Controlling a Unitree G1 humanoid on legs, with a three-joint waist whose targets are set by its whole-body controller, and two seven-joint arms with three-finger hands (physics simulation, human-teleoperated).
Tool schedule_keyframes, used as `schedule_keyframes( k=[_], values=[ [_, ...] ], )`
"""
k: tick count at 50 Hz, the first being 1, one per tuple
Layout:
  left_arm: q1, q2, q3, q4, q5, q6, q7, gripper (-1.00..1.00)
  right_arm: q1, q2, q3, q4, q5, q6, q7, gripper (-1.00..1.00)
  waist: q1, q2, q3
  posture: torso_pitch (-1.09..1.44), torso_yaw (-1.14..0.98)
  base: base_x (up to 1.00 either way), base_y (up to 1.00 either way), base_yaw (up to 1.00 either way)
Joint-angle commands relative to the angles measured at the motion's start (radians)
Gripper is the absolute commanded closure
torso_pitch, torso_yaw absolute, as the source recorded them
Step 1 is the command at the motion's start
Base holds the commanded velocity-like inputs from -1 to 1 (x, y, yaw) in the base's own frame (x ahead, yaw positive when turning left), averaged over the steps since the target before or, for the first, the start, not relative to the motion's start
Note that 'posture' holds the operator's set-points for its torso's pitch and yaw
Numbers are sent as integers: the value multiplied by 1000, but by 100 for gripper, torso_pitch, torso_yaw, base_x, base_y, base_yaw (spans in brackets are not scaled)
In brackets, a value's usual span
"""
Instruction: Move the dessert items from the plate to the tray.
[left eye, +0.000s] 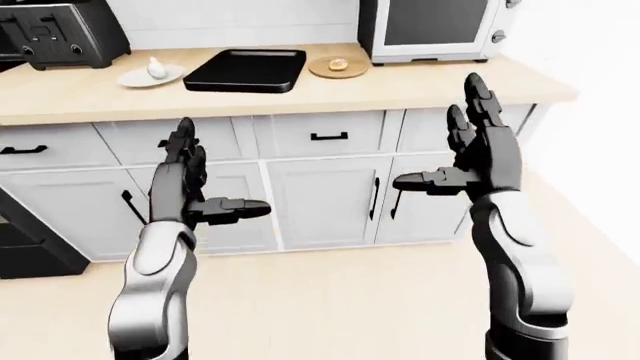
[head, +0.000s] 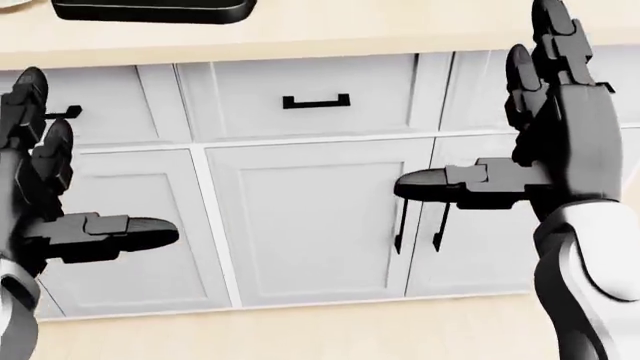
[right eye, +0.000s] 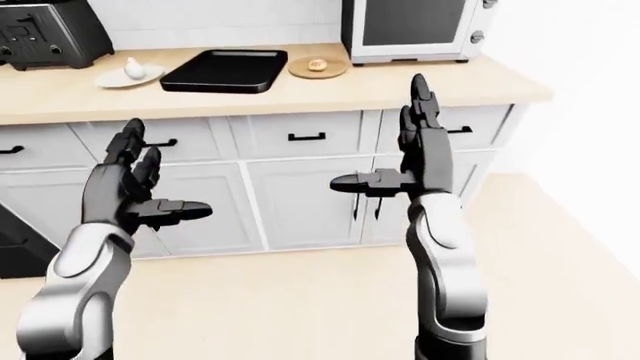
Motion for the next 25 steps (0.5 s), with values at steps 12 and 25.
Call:
schedule_keyframes(
  k=[12,25],
  values=[
    [-39,47,28,-149,15,84,1,-100,-58,-17,12,-108,15,82,13,-100,5,-53,5,0,0,13,13,0],
    [-247,133,52,-240,1,320,-3,-100,-294,-71,11,-132,52,273,-24,-100,-3,57,5,0,0,14,14,0]
  ],
)
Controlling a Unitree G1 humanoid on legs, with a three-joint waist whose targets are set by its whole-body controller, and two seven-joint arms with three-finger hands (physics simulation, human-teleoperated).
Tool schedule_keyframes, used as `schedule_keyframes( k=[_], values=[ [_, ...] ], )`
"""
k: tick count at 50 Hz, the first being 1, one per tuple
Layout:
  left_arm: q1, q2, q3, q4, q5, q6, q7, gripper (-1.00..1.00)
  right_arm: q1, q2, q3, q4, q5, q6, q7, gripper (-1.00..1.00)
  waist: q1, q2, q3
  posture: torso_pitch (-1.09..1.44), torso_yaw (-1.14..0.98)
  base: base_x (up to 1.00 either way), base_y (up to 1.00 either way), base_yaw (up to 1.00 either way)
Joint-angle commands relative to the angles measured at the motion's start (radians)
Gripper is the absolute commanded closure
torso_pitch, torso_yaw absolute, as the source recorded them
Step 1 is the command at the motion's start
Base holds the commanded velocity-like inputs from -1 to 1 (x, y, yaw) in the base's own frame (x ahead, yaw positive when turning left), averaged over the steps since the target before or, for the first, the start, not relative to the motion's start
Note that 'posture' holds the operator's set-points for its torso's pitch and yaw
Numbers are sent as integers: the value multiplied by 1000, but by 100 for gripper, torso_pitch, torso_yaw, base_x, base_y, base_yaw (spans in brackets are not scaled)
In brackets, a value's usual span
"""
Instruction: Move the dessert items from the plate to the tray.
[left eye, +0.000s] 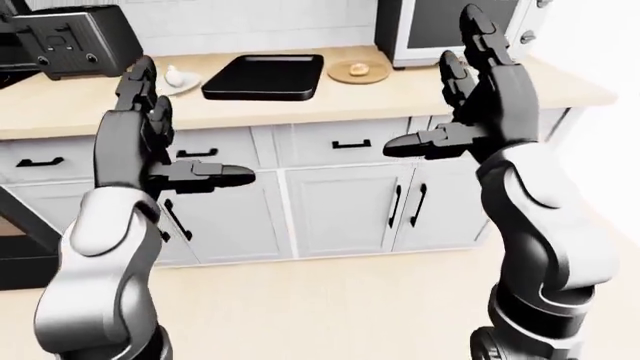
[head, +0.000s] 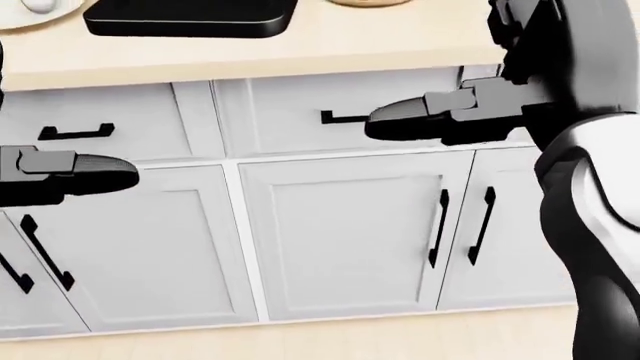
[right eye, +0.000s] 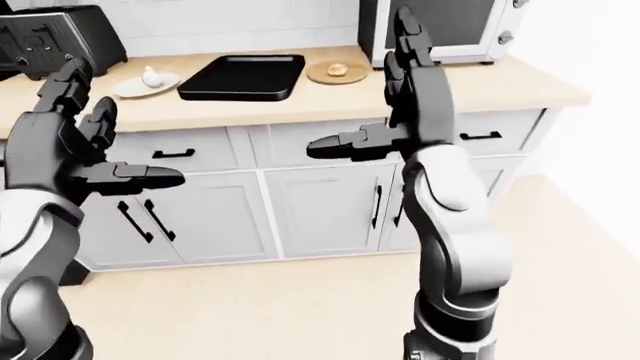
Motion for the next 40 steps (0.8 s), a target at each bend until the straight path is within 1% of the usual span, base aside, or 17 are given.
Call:
schedule_keyframes(
  k=[1,9,12,14,16,19,20,23,25,26,27,30,33,36,37,38,40],
  values=[
    [-36,13,-2,-23,-5,-1,3,-100,-44,-18,-14,-34,3,13,-13,-100,-5,5,-16,0,0,15,14,0],
    [-92,38,3,-34,-10,50,9,-100,-83,-31,-23,-32,30,37,-23,-100,-2,-74,-6,0,0,16,14,0],
    [-100,38,6,-71,-18,86,18,-100,-86,-37,-26,-38,38,42,-28,-100,4,-138,-18,0,0,16,14,0],
    [-89,35,3,-75,-17,78,20,-100,-77,-36,-22,-41,40,36,-28,-100,-3,-116,-14,0,0,16,14,0],
    [-94,40,0,-75,-14,82,22,-100,-80,-37,-23,-37,42,37,-29,-100,-1,-126,-14,0,0,16,15,0],
    [-101,40,1,-108,-19,114,23,-100,-82,-38,-24,-55,46,49,-34,-100,-1,-105,-19,0,0,17,17,0],
    [-98,41,0,-104,-17,109,23,-100,-82,-40,-22,-54,46,48,-32,-100,6,-106,-9,0,0,19,0,27],
    [-94,42,0,-92,-13,97,19,-100,-90,-42,-22,-55,45,53,-36,-100,-15,-45,4,0,0,23,0,28],
    [-101,47,4,-100,-14,110,17,-100,-101,-45,-29,-70,53,73,-41,-100,-16,34,-29,0,0,23,0,29],
    [-108,48,8,-104,-17,119,16,-100,-105,-47,-31,-72,55,77,-43,-100,-6,-19,-10,0,0,23,0,28],
    [-109,51,9,-109,-18,124,15,-100,-102,-47,-28,-73,55,74,-44,-100,-10,-1,-11,0,0,23,0,28],
    [-104,54,16,-108,-18,120,10,-100,-100,-47,-32,-71,61,73,-45,-100,-3,-18,-11,0,0,24,10,20],
    [-104,55,18,-110,-20,120,9,-100,-99,-46,-33,-82,70,82,-50,-100,13,-85,18,0,0,23,29,0],
    [-101,57,14,-107,-18,115,10,-100,-96,-48,-31,-70,67,70,-51,-100,9,-156,0,0,0,23,29,0],
    [-101,57,15,-107,-18,116,10,-100,-96,-50,-30,-70,66,69,-51,-100,1,-121,-4,0,0,24,29,0],
    [-102,58,14,-109,-18,118,9,-100,-96,-49,-31,-71,68,71,-52,-100,8,-137,-9,0,0,24,30,0],
    [-101,58,14,-116,-18,123,8,-100,-94,-49,-31,-81,70,77,-53,-100,-4,-131,-18,0,0,24,29,0]
  ],
)
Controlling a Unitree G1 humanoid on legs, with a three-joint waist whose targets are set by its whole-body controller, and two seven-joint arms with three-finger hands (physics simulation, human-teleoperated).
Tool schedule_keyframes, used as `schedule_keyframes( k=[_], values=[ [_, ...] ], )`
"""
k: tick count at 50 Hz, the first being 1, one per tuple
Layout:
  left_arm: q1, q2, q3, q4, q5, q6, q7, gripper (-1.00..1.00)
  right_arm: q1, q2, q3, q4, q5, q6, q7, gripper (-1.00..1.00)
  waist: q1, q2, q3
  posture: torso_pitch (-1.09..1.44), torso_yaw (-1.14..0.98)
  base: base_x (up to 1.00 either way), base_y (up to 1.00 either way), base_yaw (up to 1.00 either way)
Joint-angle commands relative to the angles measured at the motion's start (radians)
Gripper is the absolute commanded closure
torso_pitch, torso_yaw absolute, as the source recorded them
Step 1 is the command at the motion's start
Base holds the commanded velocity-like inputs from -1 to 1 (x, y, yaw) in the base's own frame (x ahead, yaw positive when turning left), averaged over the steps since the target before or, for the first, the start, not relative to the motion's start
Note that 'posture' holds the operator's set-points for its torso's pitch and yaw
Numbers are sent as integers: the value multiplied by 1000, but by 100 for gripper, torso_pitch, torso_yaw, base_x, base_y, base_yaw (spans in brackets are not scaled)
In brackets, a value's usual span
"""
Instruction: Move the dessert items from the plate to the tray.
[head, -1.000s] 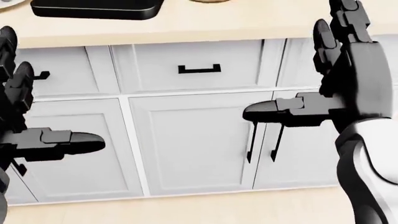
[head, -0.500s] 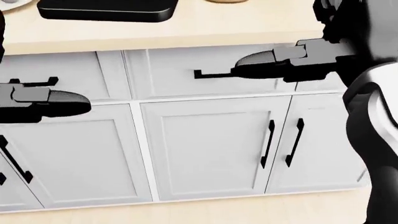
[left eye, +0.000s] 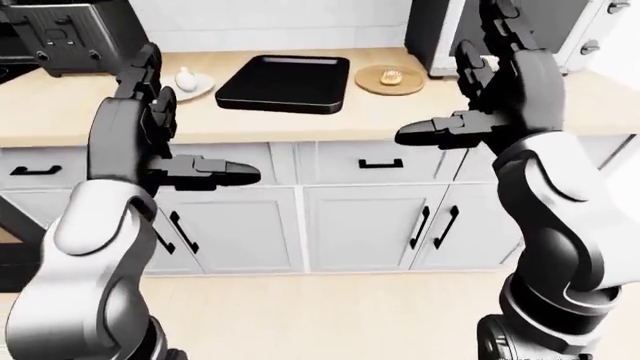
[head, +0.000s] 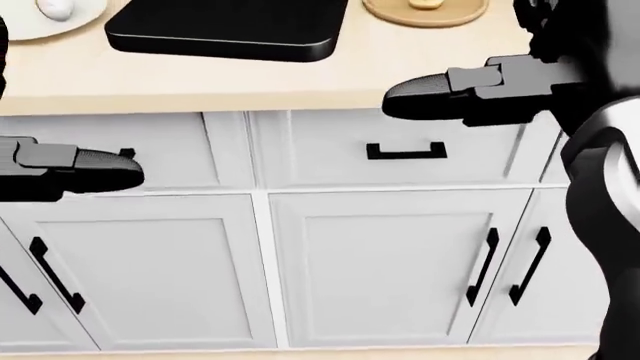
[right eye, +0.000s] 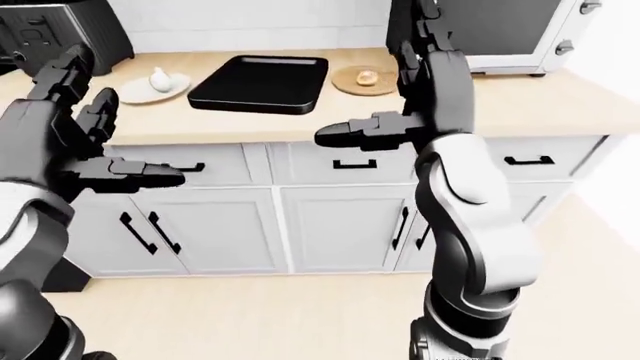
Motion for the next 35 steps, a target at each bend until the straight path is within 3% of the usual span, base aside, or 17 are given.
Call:
schedule_keyframes(
  k=[1,4,6,8,9,10,11,15,20,22,25,27,29,30,31,33,35],
  values=[
    [-29,19,27,-35,18,-34,11,-100,-37,-5,6,-46,11,-28,6,-100,8,-2,-25,0,0,23,28,0],
    [-29,19,25,-37,21,-31,9,-100,-35,-5,5,-43,13,-33,5,-100,1,30,-10,0,0,24,29,0],
    [-28,17,22,-41,24,-27,8,-100,-33,-2,9,-42,14,-34,5,-100,-6,62,-10,0,0,24,27,0],
    [-26,17,22,-34,28,-33,6,-100,-32,-1,7,-37,15,-41,5,-100,-13,117,-22,0,0,23,27,0],
    [-24,16,23,-37,28,-33,5,-100,-31,-2,7,-36,15,-42,6,-100,-11,163,-37,0,0,23,27,0],
    [-22,16,23,-38,29,-34,5,-100,-30,-2,7,-37,15,-41,5,-100,-1,123,-28,0,0,23,27,0],
    [-20,16,25,-42,29,-32,2,-100,-30,-1,6,-40,17,-39,4,-100,-6,135,-17,0,0,23,27,0],
    [-19,16,24,-45,34,-33,-3,-100,-29,3,7,-32,19,-47,2,-100,9,94,-22,0,0,23,22,0],
    [-25,18,25,-50,37,-23,-7,-100,-30,1,9,-22,16,-54,-6,-100,10,93,-20,0,0,24,1,0],
    [-23,15,26,-53,38,-22,-8,-100,-32,2,8,-23,17,-47,-13,-100,15,79,-17,0,0,19,0,0],
    [-23,18,30,-50,38,-24,-12,-100,-34,-1,8,-25,16,-45,-13,-100,21,51,-31,0,0,12,0,0],
    [-17,16,29,-48,38,-30,-13,-100,-34,-1,7,-31,20,-42,-12,-100,24,15,-37,0,0,11,0,0],
    [-14,19,28,-43,41,-35,-15,-100,-35,-1,9,-28,19,-45,-12,-100,21,30,-35,0,0,11,0,0],
    [-17,18,32,-48,39,-29,-16,-100,-37,-1,7,-34,22,-39,-14,-100,18,15,-17,0,0,12,0,0],
    [-20,19,35,-53,38,-23,-16,-100,-36,0,4,-35,25,-39,-14,-100,19,3,-15,0,0,11,0,0],
    [-18,20,34,-56,38,-23,-17,-100,-32,2,7,-34,24,-45,-17,-100,12,13,-26,0,0,9,0,0],
    [-19,20,38,-59,37,-19,-17,-100,-34,2,6,-37,28,-42,-20,-100,9,17,4,0,0,2,0,0]
  ],
)
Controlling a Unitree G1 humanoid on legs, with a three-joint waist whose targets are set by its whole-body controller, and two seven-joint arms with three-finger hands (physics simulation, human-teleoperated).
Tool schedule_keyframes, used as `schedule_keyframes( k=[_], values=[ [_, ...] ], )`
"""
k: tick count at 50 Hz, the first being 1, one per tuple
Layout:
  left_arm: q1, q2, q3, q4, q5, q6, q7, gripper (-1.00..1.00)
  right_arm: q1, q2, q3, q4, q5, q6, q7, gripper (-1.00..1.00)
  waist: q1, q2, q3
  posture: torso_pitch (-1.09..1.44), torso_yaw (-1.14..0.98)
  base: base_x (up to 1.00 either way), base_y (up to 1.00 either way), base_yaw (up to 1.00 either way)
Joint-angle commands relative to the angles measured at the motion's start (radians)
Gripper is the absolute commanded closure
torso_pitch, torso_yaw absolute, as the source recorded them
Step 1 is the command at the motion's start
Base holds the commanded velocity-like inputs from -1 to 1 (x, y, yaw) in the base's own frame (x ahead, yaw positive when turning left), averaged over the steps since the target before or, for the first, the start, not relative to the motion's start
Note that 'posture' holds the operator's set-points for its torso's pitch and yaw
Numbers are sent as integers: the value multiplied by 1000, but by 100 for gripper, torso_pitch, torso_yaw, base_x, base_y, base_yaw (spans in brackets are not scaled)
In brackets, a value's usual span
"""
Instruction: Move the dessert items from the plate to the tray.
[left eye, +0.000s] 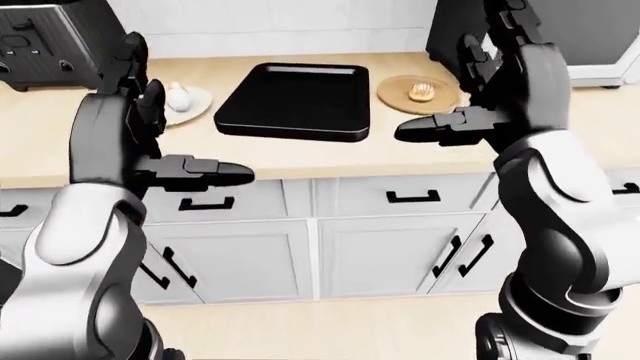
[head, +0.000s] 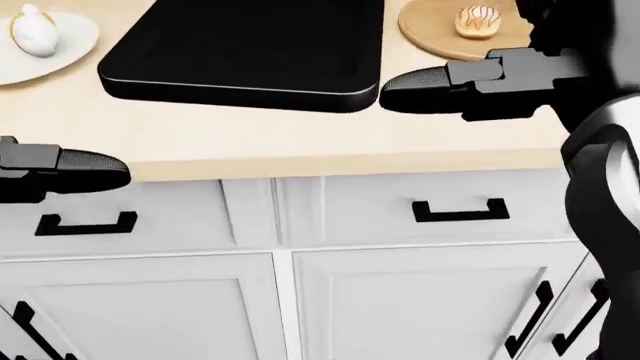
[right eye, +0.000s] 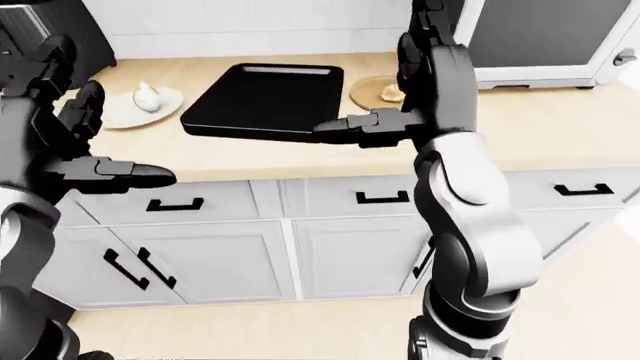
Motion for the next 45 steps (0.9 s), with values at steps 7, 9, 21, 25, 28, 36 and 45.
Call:
schedule_keyframes(
  k=[7,9,21,25,28,36,45],
  values=[
    [-16,13,18,-17,12,-28,9,-100,-26,-6,8,-31,8,-23,-2,-100,-15,44,-14,0,0,0,0,0],
    [-13,13,17,-14,13,-33,9,-100,-26,-7,7,-33,9,-22,0,-100,-7,35,-32,0,0,0,0,0],
    [-15,14,14,-18,16,-31,9,-100,-24,-5,8,-33,7,-28,12,-100,9,18,-37,0,0,1,0,0],
    [-17,15,13,-17,18,-29,7,-100,-23,-6,7,-36,7,-27,14,-100,11,29,-37,0,0,12,0,0],
    [-20,16,14,-26,18,-20,4,-100,-29,-6,7,-46,11,-15,11,-100,10,33,-32,0,0,13,0,0],
    [-22,18,15,-31,19,-14,3,-100,-33,-6,9,-59,14,-4,9,-100,2,58,-28,0,0,14,0,0],
    [-16,17,19,-36,18,-16,2,-100,-29,-6,11,-54,13,-10,10,-100,13,50,-21,0,0,14,0,0]
  ],
)
